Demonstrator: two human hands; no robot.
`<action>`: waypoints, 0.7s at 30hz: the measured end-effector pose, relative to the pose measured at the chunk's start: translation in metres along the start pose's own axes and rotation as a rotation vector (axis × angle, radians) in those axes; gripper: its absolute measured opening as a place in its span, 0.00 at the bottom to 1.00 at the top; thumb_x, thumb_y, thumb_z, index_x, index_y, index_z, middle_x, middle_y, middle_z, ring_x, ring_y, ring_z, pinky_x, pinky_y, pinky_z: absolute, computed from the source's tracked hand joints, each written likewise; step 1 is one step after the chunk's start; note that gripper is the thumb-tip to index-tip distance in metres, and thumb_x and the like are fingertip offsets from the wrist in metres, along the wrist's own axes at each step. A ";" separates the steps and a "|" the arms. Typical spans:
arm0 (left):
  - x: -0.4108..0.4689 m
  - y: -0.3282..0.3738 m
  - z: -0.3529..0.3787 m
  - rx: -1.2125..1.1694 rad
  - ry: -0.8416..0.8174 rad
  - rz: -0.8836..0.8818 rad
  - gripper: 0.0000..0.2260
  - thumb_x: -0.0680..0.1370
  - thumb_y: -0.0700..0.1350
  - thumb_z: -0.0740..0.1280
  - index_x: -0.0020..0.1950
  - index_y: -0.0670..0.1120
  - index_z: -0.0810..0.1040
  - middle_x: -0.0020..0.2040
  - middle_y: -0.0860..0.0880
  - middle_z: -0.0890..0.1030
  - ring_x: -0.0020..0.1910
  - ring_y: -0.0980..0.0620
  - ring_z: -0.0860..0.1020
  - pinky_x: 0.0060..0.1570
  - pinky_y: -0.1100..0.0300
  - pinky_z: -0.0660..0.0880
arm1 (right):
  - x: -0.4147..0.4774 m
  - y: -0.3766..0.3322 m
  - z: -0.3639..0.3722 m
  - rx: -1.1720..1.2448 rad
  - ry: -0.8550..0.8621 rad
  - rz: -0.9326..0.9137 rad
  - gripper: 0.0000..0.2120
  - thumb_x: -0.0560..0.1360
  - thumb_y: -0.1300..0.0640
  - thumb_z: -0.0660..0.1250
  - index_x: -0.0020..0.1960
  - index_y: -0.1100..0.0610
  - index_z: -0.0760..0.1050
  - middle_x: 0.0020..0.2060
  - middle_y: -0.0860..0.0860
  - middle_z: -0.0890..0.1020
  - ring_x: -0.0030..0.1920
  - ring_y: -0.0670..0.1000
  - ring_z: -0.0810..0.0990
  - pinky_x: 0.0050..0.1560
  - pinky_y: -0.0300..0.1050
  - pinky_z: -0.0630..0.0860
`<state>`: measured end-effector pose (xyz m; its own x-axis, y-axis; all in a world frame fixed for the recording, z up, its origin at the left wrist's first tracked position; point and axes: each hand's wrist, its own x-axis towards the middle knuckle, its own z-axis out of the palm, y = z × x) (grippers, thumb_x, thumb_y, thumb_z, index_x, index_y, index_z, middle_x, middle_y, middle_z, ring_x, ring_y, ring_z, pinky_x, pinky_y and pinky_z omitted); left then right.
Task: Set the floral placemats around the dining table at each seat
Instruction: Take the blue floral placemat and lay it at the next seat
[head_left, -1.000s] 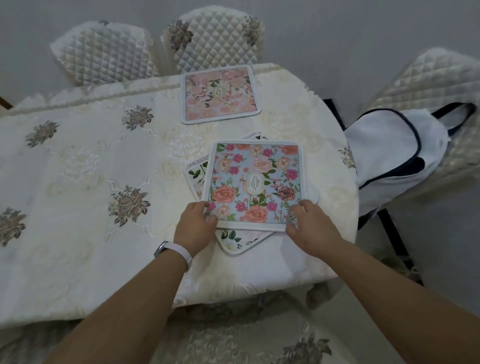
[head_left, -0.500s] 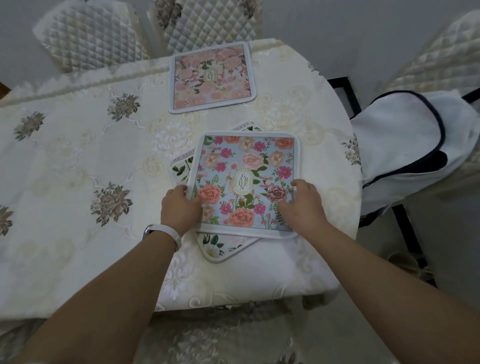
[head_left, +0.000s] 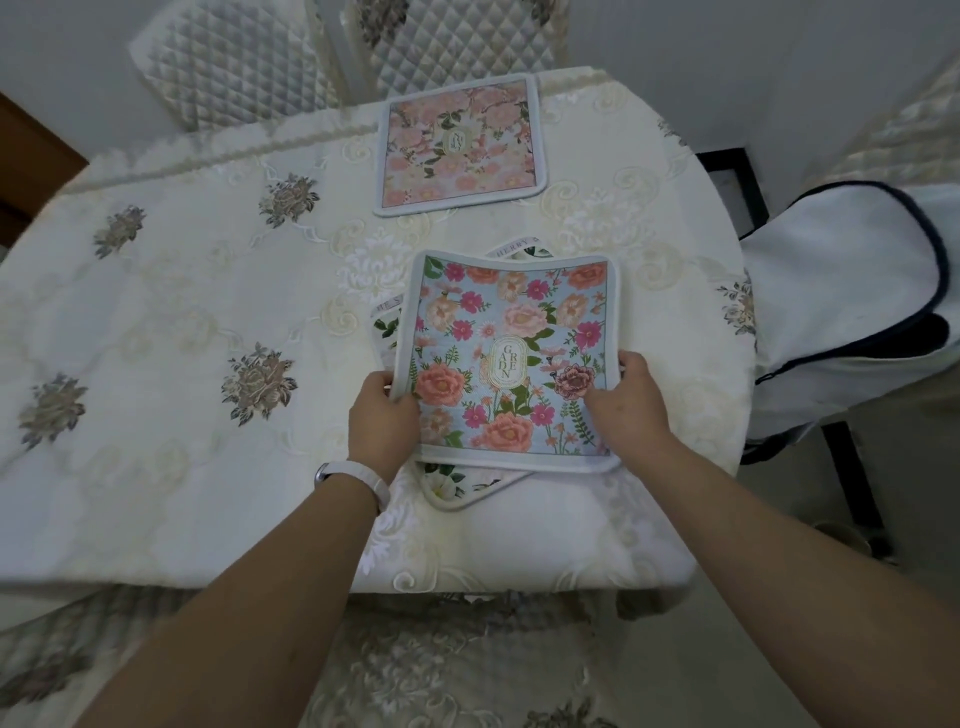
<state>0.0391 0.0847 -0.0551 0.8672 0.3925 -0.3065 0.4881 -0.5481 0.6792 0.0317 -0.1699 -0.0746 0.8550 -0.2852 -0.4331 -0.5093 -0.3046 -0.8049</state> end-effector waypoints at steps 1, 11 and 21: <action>-0.005 0.001 -0.003 -0.019 0.009 0.005 0.08 0.76 0.40 0.61 0.54 0.48 0.74 0.45 0.48 0.79 0.41 0.51 0.78 0.36 0.57 0.75 | -0.002 -0.001 0.000 -0.003 -0.008 -0.018 0.21 0.76 0.62 0.65 0.68 0.55 0.66 0.47 0.48 0.78 0.43 0.50 0.79 0.40 0.47 0.80; -0.051 -0.021 -0.059 -0.170 0.104 -0.071 0.06 0.76 0.38 0.63 0.52 0.46 0.73 0.46 0.49 0.78 0.43 0.52 0.78 0.36 0.59 0.74 | -0.034 -0.028 0.017 -0.061 -0.185 -0.173 0.13 0.75 0.62 0.64 0.59 0.53 0.70 0.42 0.46 0.80 0.38 0.52 0.81 0.33 0.49 0.80; -0.104 -0.082 -0.160 -0.343 0.246 -0.246 0.06 0.77 0.38 0.62 0.53 0.45 0.73 0.49 0.44 0.82 0.46 0.46 0.82 0.42 0.49 0.81 | -0.102 -0.084 0.074 -0.089 -0.359 -0.368 0.13 0.76 0.61 0.65 0.59 0.50 0.70 0.43 0.43 0.79 0.41 0.44 0.79 0.40 0.48 0.80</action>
<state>-0.1073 0.2072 0.0280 0.6613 0.6651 -0.3469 0.5792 -0.1588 0.7995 -0.0058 -0.0478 0.0071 0.9507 0.1806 -0.2520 -0.1613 -0.4062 -0.8995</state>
